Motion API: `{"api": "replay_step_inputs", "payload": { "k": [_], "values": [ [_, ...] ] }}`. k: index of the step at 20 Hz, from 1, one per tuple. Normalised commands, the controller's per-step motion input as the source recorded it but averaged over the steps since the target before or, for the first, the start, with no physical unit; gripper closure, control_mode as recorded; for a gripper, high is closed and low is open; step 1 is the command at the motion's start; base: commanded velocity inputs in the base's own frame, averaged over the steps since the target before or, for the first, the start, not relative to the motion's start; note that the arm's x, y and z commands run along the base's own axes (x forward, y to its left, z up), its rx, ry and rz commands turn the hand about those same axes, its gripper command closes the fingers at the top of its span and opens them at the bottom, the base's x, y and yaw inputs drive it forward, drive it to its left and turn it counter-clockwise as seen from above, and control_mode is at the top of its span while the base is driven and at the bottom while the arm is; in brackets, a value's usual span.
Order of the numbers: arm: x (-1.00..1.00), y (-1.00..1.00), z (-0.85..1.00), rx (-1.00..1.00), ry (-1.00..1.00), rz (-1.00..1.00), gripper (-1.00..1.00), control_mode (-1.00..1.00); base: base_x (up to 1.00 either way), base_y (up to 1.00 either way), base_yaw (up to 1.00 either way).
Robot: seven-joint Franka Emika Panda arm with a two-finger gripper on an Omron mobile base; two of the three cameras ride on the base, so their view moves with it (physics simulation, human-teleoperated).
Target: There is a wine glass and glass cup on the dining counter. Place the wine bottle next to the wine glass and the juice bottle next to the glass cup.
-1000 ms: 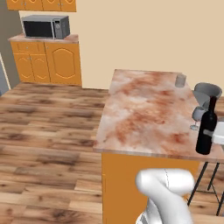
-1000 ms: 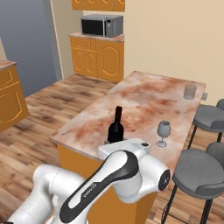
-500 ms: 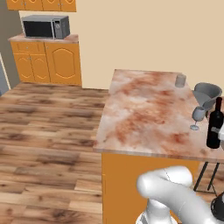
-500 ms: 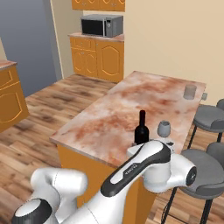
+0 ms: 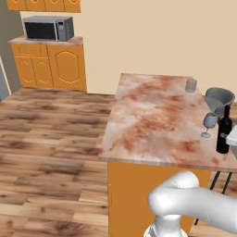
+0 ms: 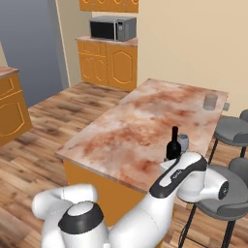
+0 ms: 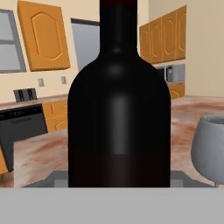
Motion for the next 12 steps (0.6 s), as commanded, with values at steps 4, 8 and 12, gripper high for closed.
{"api": "replay_step_inputs", "payload": {
  "k": [4, 8, 12],
  "values": [
    [0.45, -0.23, -0.48, 0.01, 0.00, -0.10, 1.00, -1.00, 0.00, 0.00, 0.00],
    [0.51, -0.03, -0.12, 0.05, 0.00, -0.14, 1.00, -1.00, 0.00, 0.00, 0.00],
    [0.45, 0.00, -0.11, 0.07, 0.00, -0.15, 1.00, -1.00, 0.00, 0.00, 0.00]
  ]
}}
